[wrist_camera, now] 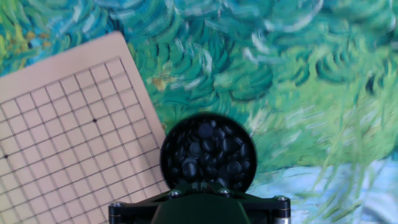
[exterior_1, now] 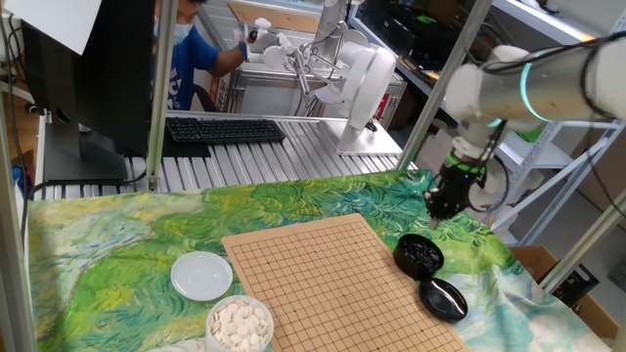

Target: Play the first move as black on the 3-4 point in the upper right corner of the Go board

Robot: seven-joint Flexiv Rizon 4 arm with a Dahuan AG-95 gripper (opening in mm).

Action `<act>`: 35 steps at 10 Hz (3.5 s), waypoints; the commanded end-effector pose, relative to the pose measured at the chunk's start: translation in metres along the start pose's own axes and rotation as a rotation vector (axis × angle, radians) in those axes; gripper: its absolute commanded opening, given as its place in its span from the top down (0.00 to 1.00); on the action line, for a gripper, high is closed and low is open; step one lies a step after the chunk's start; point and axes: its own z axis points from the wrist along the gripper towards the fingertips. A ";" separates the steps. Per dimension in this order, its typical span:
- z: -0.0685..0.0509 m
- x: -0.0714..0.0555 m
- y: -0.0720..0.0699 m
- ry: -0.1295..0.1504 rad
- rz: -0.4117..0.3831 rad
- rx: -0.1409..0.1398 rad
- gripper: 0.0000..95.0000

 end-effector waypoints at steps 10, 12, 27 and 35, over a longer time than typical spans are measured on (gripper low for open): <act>0.027 0.010 -0.014 -0.065 0.001 -0.030 0.80; 0.037 0.008 -0.015 -0.069 -0.002 -0.040 0.80; 0.072 0.005 -0.012 -0.069 -0.001 -0.061 1.00; 0.084 0.005 -0.011 -0.076 0.004 -0.086 0.80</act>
